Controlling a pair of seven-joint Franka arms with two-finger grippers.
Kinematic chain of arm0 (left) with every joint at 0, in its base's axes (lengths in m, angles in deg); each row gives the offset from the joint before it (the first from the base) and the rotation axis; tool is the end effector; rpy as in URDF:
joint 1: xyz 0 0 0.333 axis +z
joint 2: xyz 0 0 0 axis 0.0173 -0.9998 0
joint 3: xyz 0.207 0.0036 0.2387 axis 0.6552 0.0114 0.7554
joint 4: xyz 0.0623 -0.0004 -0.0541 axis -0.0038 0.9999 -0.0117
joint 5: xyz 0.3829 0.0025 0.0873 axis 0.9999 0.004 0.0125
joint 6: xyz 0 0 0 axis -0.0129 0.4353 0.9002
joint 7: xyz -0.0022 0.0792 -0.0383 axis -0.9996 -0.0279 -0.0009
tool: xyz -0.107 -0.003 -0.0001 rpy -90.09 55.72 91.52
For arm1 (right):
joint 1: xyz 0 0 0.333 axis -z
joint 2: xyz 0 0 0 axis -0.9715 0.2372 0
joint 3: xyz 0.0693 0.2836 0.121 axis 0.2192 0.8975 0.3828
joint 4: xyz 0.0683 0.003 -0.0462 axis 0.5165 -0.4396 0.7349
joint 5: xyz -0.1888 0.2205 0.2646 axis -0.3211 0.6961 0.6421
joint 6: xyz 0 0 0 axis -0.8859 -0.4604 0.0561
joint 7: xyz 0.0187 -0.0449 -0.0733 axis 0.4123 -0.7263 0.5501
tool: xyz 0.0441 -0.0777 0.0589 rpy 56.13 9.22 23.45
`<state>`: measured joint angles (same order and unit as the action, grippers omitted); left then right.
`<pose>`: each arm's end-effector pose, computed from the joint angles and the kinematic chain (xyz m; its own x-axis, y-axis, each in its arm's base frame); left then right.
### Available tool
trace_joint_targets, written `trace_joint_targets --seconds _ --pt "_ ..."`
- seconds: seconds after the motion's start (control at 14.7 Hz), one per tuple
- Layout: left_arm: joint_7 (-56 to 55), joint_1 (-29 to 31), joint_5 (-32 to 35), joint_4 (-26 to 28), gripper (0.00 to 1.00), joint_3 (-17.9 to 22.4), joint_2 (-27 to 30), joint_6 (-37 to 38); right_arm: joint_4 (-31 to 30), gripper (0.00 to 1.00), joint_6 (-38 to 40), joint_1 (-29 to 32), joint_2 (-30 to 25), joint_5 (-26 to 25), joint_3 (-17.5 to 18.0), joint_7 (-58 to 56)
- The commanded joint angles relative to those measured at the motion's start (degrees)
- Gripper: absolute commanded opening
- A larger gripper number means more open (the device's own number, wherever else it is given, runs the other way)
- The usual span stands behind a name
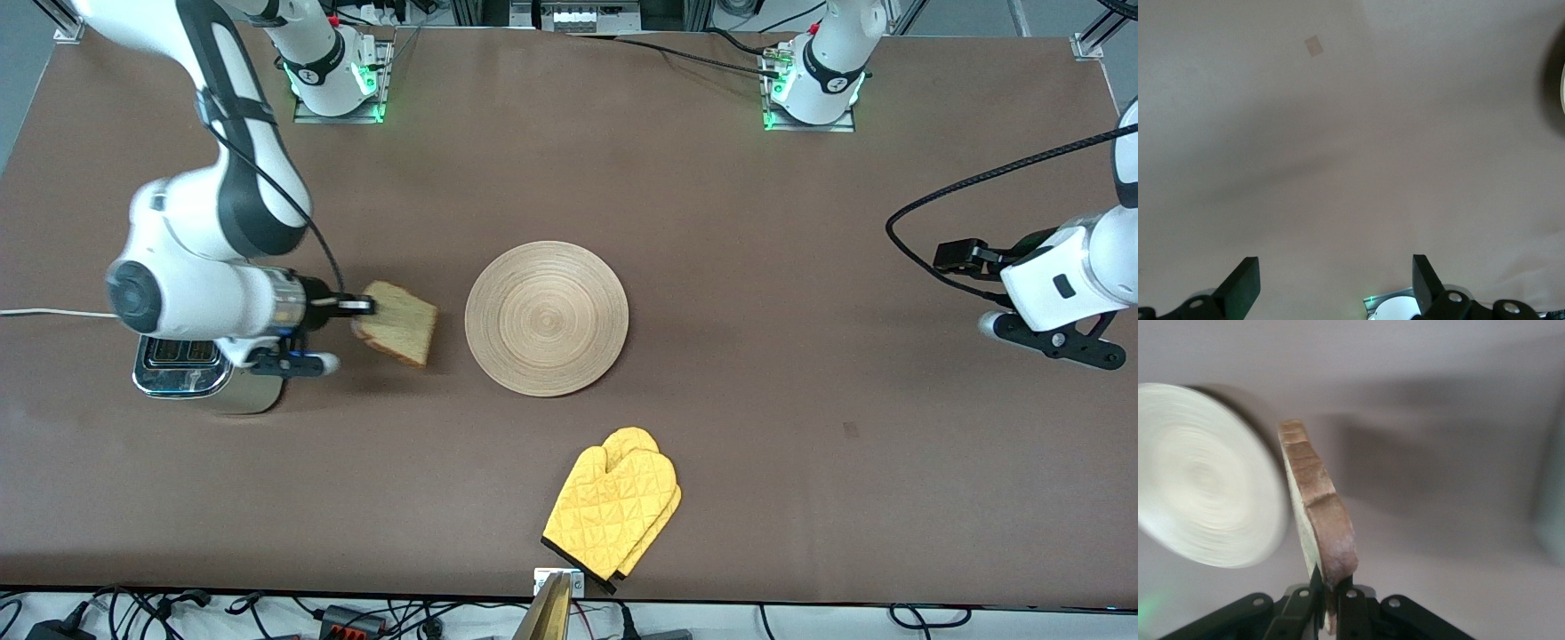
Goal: Move plate and put bread in toaster
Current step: 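Carry the bread over the toaster and lower it into a slot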
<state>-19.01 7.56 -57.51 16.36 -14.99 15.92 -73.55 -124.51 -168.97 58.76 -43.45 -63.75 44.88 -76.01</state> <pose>0.6409 -0.0256 0.5472 0.9158 -0.2811 -0.2867 -0.2807 -0.9588 0.0436 0.6314 0.1431 0.3989 0.9555 0.0181 -0.2943 -0.0229 -0.9905 -0.1355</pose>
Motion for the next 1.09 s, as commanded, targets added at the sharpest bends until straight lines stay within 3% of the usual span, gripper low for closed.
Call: trace_joint_targets --seconds 0.0,0.14,0.27,0.48,0.61,0.82,1.02 --pt "-0.43 0.5 1.26 0.15 1.0 -0.24 0.5 -0.48 5.38 0.0 8.39 -0.5 -1.36 -10.17 -3.24 0.87" --pt "-0.7 0.59 1.43 0.24 1.0 -0.06 0.76 -0.48 8.53 0.0 14.63 -0.15 -1.28 -14.05 -6.66 -0.45" --pt "-4.72 0.59 1.43 0.24 1.0 -0.24 1.29 0.22 11.01 0.0 18.16 0.73 -0.84 -14.68 -10.18 -5.96" --pt "-11.25 1.03 0.73 3.12 1.0 -0.33 5.59 -0.12 11.1 0.0 18.53 1.61 -0.75 -20.03 -12.13 -12.75" --pt "-12.39 0.94 -3.81 10.48 1.0 0.72 10.58 -3.79 11.1 0.0 18.0 1.96 0.21 -23.11 -12.13 -12.85" --pt "-13.27 0.85 -5.34 29.72 1.0 3.36 23.32 -17.67 10.93 0.0 17.39 2.31 1.09 -23.47 -12.13 -12.76" --pt "-13.8 0.59 -8.74 34.5 1.0 5.64 25.98 -20.07 10.75 0.0 14.93 2.31 1.97 -23.21 -12.05 -12.85"
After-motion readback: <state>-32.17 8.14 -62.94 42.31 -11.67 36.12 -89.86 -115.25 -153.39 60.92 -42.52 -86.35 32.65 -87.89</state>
